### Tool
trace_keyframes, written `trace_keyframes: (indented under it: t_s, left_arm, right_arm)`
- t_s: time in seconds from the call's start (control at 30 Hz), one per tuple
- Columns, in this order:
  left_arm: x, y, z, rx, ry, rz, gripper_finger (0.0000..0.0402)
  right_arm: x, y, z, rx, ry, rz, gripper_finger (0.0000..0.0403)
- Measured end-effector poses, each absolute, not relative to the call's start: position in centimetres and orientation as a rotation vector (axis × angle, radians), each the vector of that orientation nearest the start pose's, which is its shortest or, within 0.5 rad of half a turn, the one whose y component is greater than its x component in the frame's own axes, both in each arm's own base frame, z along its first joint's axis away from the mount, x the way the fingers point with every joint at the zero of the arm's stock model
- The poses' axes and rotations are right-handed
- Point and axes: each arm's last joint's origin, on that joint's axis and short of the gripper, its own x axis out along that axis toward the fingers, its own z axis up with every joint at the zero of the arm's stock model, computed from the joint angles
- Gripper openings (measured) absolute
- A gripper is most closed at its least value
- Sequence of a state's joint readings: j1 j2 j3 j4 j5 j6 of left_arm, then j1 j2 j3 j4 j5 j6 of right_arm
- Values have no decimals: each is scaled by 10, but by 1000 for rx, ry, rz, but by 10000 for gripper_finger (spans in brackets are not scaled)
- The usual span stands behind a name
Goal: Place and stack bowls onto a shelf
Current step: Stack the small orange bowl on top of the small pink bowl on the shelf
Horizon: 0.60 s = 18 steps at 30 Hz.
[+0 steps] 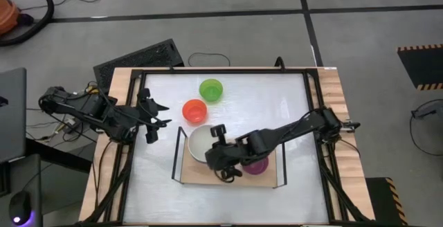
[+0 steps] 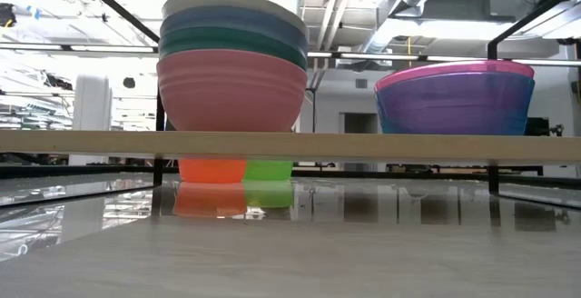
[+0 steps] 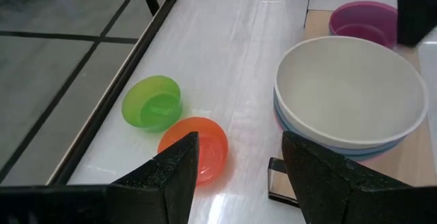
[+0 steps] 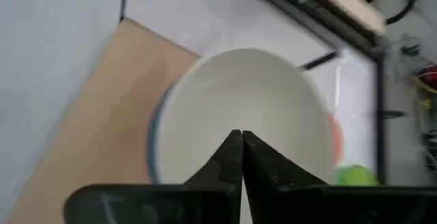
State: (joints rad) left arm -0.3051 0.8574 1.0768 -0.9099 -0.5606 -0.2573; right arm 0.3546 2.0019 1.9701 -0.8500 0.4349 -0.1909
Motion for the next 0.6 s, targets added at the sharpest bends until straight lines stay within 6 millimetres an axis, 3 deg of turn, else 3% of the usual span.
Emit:
trace_keyframes:
  t_s: [0.13, 0.23, 0.4, 0.6]
  left_arm:
    - [143, -28, 356, 58, 578, 364, 197]
    - [146, -25, 349, 106, 575, 469, 196]
    - [155, -13, 327, 11, 605, 537, 197]
    - [158, 25, 317, -44, 650, 667, 197]
  right_arm:
    - [398, 123, 358, -489, 749, -70, 73]
    - [388, 96, 377, -439, 741, -132, 104]
    - [376, 59, 390, -394, 785, -199, 148]
    - [372, 32, 396, -296, 796, -192, 168]
